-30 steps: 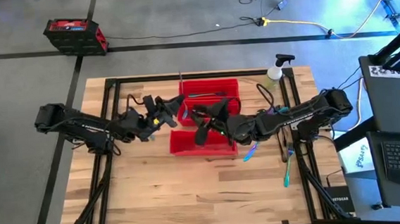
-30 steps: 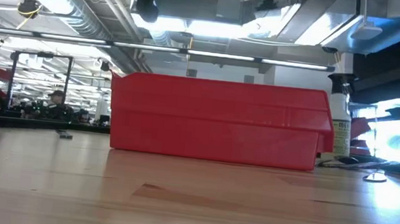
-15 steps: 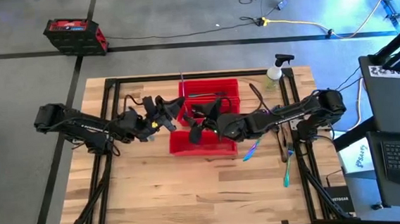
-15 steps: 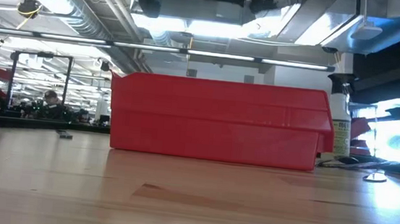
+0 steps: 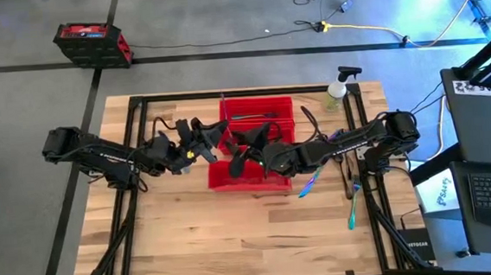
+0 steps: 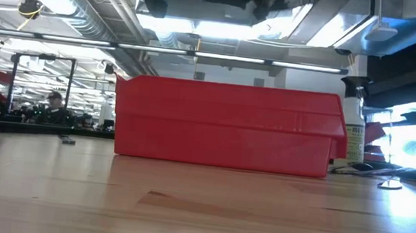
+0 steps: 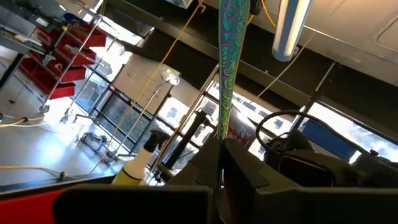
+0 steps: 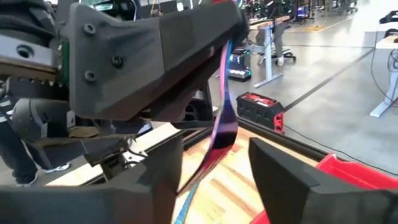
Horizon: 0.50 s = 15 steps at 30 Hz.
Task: Sort silverware
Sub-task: Put the purple fork into the top red bin
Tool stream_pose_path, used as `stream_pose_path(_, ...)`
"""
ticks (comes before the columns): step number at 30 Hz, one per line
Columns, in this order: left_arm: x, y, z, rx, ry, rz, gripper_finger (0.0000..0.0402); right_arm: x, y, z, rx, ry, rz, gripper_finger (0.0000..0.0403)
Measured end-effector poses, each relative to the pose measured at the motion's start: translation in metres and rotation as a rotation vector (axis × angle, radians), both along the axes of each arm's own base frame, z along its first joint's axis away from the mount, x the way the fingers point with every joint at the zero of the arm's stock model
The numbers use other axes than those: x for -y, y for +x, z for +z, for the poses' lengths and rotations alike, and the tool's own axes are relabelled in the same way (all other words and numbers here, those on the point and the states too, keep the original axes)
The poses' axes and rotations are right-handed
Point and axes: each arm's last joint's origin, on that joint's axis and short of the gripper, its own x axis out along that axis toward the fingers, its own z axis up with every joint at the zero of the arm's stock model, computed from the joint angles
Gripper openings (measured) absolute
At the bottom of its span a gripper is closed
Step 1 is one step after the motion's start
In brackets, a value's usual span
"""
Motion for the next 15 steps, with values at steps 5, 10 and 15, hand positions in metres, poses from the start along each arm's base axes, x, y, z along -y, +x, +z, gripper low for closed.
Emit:
stream_pose_path(5, 0.0016, 0.0002, -0.0006, -0.008, 0.002, -0.004, 0.0000, 0.0003, -0.0001, -0.0003, -0.006, -0.006, -0.006, 0.0093)
stream_pose_path(10, 0.0031, 0.0009, -0.0023, -0.039, 0.024, -0.005, 0.0000, 0.0010, -0.0001, -0.0013, -0.029, -0.024, 0.004, 0.0021)
stream_pose_path(15, 0.0033, 0.0005, -0.0018, -0.046, 0.043, 0.002, 0.0000, 0.0010, -0.0003, -0.0007, -0.014, -0.001, 0.015, 0.0007)
